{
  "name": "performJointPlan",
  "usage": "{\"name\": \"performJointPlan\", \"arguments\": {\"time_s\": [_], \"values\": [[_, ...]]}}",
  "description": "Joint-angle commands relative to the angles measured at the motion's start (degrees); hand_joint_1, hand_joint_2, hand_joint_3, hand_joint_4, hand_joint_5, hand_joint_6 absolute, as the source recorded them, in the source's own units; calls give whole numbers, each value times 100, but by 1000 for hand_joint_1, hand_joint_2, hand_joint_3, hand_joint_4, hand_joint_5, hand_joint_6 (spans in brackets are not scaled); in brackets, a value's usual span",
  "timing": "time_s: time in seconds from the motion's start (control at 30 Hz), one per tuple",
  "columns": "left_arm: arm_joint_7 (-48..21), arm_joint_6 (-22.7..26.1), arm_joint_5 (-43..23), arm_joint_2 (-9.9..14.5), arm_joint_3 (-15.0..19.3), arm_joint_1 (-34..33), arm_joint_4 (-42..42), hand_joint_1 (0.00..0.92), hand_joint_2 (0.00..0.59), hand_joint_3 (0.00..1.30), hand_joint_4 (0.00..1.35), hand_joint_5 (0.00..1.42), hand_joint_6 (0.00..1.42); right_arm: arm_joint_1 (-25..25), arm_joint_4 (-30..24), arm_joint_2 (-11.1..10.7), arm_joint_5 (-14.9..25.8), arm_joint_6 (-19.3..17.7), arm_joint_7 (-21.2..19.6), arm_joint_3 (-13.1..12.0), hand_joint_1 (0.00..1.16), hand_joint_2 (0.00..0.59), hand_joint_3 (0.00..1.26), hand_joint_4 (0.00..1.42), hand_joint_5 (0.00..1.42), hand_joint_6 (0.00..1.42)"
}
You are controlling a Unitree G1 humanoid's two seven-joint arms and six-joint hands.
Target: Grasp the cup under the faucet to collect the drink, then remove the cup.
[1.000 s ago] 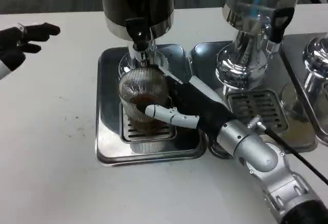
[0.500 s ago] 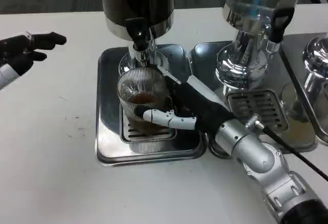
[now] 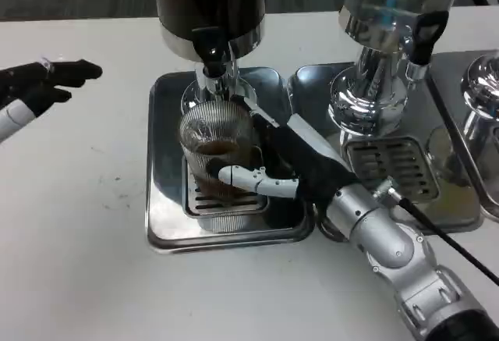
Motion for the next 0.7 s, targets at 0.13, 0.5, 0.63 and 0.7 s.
{"name": "performJointPlan", "arguments": {"time_s": [0.13,0.5,0.63,0.7], "values": [[33,62,38,43,-6,33,41,0,138,317,204,167,219,65,-83,68,-8,34,-191,6,506,209,0,0,20,81],[-12,74,18,50,-2,13,111,0,166,326,213,179,246,134,-92,167,-61,9,-428,50,533,207,28,52,138,135],[-30,62,23,34,-25,-15,160,0,167,326,214,179,248,178,-132,172,-86,16,-488,77,535,207,84,116,187,166],[-31,52,29,20,-38,-23,180,0,168,326,214,179,249,223,-186,176,-108,21,-546,88,535,207,117,150,207,181]]}}
